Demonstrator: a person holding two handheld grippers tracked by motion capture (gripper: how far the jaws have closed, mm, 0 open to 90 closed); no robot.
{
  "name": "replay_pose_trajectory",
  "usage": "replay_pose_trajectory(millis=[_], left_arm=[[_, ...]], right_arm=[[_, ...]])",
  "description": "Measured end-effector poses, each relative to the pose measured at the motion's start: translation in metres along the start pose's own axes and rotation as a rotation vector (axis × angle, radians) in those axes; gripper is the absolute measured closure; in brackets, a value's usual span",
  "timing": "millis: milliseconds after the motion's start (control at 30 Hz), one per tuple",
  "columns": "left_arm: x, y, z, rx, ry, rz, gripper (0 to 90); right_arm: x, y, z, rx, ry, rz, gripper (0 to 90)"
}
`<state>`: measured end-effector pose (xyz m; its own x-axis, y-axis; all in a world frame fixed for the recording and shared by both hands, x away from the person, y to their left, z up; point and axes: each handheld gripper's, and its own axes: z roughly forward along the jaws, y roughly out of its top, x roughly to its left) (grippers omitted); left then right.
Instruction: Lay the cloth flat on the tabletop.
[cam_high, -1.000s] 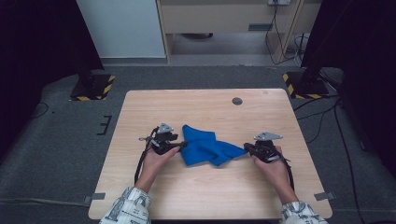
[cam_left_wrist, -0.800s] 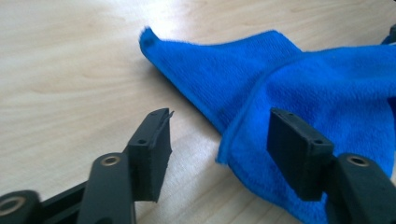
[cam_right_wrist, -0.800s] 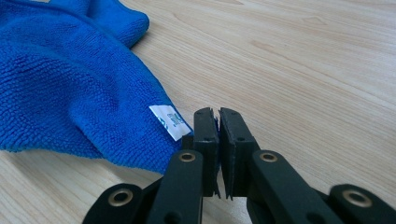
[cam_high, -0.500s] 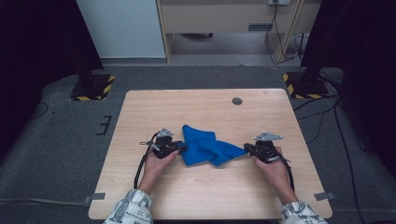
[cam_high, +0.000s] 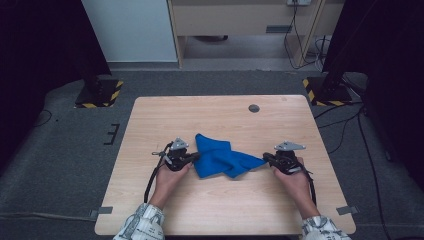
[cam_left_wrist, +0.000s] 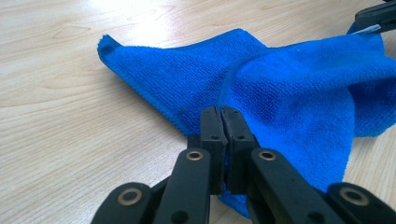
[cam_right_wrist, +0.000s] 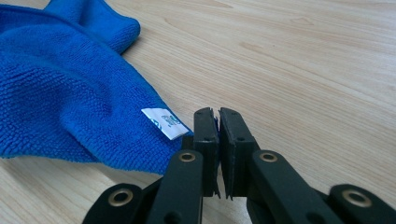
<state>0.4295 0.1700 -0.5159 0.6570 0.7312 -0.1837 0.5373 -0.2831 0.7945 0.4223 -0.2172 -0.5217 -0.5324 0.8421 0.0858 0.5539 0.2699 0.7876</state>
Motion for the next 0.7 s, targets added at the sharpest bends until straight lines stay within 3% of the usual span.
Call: replay_pose_trajectory(millis=[133,167,367,700], left_arm=[[-0.001,0.004,-0.002,-0.020,0.002,-0.022,88.4],[-0.004,0.008,-0.003,-0.018,0.011,-0.001,88.4],[-0.004,0.022,-0.009,-0.049,0.015,-0.024,88.6],[-0.016,0.049,-0.017,-0.073,0.014,0.016,88.7]], right_arm=[[-0.001,0.003,-0.005,-0.020,0.015,0.007,87.6],[-0.002,0.004,-0.006,-0.025,0.021,0.012,87.9],[-0.009,0.012,-0.017,-0.063,0.033,0.034,88.6],[-0.010,0.036,-0.040,-0.128,0.048,0.019,88.8]])
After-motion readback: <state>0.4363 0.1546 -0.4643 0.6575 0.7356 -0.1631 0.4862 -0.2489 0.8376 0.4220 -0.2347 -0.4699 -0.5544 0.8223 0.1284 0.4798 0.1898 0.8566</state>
